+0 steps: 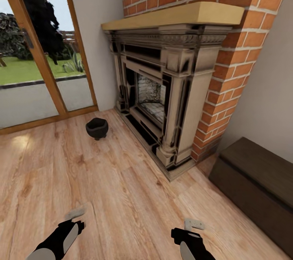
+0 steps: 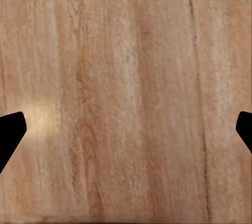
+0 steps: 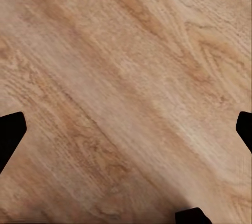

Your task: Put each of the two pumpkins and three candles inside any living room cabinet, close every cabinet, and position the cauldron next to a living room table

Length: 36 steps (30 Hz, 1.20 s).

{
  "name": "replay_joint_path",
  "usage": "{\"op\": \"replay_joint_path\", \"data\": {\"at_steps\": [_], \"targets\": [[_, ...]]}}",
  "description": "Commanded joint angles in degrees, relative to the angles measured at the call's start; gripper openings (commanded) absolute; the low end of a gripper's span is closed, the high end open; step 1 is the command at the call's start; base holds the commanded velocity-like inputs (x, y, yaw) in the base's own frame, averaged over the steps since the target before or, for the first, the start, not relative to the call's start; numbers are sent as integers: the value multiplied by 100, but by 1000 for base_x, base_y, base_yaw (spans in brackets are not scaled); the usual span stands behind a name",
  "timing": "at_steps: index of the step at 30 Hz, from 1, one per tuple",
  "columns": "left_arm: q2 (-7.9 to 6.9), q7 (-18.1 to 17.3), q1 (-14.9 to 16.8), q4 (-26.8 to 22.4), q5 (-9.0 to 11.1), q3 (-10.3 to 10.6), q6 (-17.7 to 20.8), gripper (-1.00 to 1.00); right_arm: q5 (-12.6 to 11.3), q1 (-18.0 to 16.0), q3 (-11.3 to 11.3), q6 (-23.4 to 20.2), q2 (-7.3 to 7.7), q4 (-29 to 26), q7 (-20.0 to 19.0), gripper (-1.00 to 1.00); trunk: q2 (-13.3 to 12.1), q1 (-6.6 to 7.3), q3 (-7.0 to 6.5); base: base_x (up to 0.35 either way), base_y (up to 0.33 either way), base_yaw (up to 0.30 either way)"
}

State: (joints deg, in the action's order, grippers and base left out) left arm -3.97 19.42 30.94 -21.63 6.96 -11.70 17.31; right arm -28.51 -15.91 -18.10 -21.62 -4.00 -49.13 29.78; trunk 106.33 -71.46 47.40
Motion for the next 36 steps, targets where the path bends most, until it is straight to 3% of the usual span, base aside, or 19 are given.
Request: {"op": "replay_joint_path", "data": {"at_steps": [1,26,36], "targets": [[2,0,0,0,-1,0,0,100,-2,0,0,0,-1,0,-1,100,0,0,6,-2,1,243],[19,0,-1,131,-18,9,-12,100,-6,0,0,-4,-13,16,-7,100,0,0,140,0,0,243],[19,-2,-4,132,-16,7,-18,100,-6,0,-106,0,-13,18,-7,100,0,0,197,20,11,236]]}}
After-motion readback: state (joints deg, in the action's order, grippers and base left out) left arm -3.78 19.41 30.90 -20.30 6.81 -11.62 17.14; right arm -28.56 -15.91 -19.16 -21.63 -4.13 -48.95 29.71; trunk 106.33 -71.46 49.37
